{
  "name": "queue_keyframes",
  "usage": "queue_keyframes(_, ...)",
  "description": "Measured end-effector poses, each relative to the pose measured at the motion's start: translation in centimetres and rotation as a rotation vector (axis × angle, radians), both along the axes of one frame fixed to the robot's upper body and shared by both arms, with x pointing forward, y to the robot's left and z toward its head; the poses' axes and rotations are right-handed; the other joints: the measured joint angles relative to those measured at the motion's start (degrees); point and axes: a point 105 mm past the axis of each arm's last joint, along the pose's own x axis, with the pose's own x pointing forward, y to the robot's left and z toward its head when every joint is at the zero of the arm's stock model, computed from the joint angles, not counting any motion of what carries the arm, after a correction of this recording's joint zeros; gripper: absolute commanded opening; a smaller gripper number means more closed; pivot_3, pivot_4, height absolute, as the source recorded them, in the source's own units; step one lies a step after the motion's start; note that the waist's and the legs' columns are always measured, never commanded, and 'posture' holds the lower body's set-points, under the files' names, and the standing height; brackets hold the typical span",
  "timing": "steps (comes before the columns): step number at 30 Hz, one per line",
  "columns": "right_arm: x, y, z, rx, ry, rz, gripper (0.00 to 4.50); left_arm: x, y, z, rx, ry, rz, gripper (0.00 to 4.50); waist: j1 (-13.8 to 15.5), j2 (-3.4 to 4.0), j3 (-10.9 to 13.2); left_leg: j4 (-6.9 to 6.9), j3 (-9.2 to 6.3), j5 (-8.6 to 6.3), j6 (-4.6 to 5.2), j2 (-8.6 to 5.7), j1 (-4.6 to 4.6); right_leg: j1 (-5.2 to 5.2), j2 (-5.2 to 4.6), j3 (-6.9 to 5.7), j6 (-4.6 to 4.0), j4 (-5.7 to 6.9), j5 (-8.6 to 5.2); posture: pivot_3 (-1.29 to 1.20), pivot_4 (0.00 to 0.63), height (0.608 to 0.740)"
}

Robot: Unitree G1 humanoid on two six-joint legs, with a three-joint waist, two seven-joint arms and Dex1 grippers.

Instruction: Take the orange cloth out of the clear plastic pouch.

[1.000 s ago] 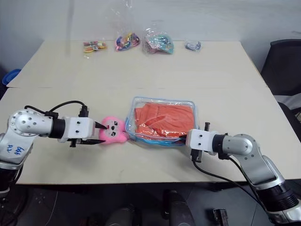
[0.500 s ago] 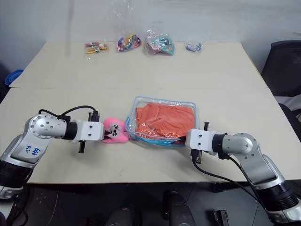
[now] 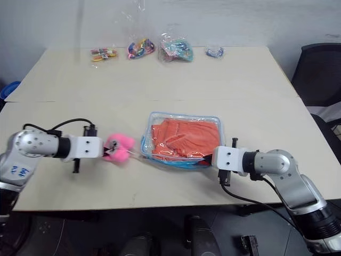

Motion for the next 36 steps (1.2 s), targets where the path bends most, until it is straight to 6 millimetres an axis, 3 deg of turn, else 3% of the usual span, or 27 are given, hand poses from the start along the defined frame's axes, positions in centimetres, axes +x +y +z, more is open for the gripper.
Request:
queue_keyframes(3, -0.2, -0.3, 0.4, -0.003, -0.007, 0.012, 0.00, 0.2, 2.6, 0.3, 0.025, -0.009, 0.068, 0.01, -0.43, 0.00, 0.00, -0.05, 0.05, 0.00, 0.00, 0.02, 0.02, -0.01, 0.01, -0.01, -0.02, -0.02, -0.01, 0.00, 0.150, 0.740)
queue_keyframes(7, -0.4, -0.3, 0.3, -0.006, -0.013, 0.029, 0.00, 0.8, 3.3, 0.7, 0.014, -0.028, 0.089, 0.01, -0.57, 0.00, 0.00, -0.08, 0.20, 0.00, 0.00, -0.02, 0.00, -0.06, 0.01, 0.01, -0.03, -0.01, 0.00, 0.00, 0.150, 0.740)
queue_keyframes(15, -0.2, 0.0, 0.4, 0.012, -0.041, 0.021, 0.00, 0.2, -0.2, -0.2, -0.164, 0.030, 0.063, 0.01, -0.10, 0.01, 0.00, -0.13, 0.72, 0.01, -0.02, -0.03, 0.04, -0.06, -0.07, 0.07, 0.00, -0.01, 0.01, 0.00, 0.150, 0.740)
queue_keyframes(16, -0.2, 0.0, 0.4, 0.013, -0.038, 0.018, 0.48, 0.1, -0.5, -0.3, -0.186, 0.037, 0.064, 0.64, 0.11, 0.01, 0.00, -0.13, 0.73, 0.01, -0.02, -0.03, 0.05, -0.05, -0.07, 0.08, 0.00, -0.03, 0.01, 0.00, 0.150, 0.740)
queue_keyframes(26, -1.9, -0.2, 0.2, 0.052, -0.009, -0.002, 3.56, -1.0, -0.8, 0.1, -0.321, 0.110, 0.074, 3.46, 0.73, 0.00, 0.00, -0.13, 0.80, 0.01, -0.02, -0.03, 0.02, -0.10, -0.03, 0.13, 0.02, -0.07, 0.02, 0.00, 0.150, 0.740)
queue_keyframes(29, -2.5, -0.5, 0.7, 0.094, 0.004, -0.035, 3.56, -2.0, -0.6, 2.4, -0.466, 0.223, 0.084, 3.46, 0.68, -0.04, 0.00, -0.13, 0.79, 0.00, -0.06, -0.02, 0.00, -0.13, 0.04, 0.10, 0.00, -0.07, 0.02, 0.00, 0.150, 0.740)
queue_keyframes(31, -3.2, -0.6, 0.9, 0.127, 0.032, -0.049, 3.56, -2.3, -1.0, 5.1, -0.533, 0.240, 0.051, 3.46, 0.66, -0.04, 0.00, -0.13, 0.79, -0.01, -0.08, -0.04, 0.01, -0.13, 0.05, 0.11, 0.00, -0.08, 0.02, 0.00, 0.150, 0.740)
queue_keyframes(33, -3.8, -0.5, 1.5, 0.183, 0.064, -0.076, 3.56, -2.2, -2.8, 7.9, -0.527, 0.183, -0.042, 3.46, 0.79, -0.03, -0.01, -0.13, 0.79, -0.01, -0.08, -0.14, 0.06, -0.03, 0.01, 0.17, 0.02, -0.07, 0.03, 0.00, 0.150, 0.740)
queue_keyframes(36, -4.0, -0.3, 2.2, 0.245, 0.080, -0.099, 3.56, -1.7, -4.5, 7.7, -0.473, 0.146, -0.106, 3.46, 0.80, -0.01, -0.02, -0.12, 0.79, -0.01, -0.08, -0.17, 0.08, 0.01, 0.01, 0.21, 0.06, -0.09, 0.05, 0.00, 0.150, 0.740)
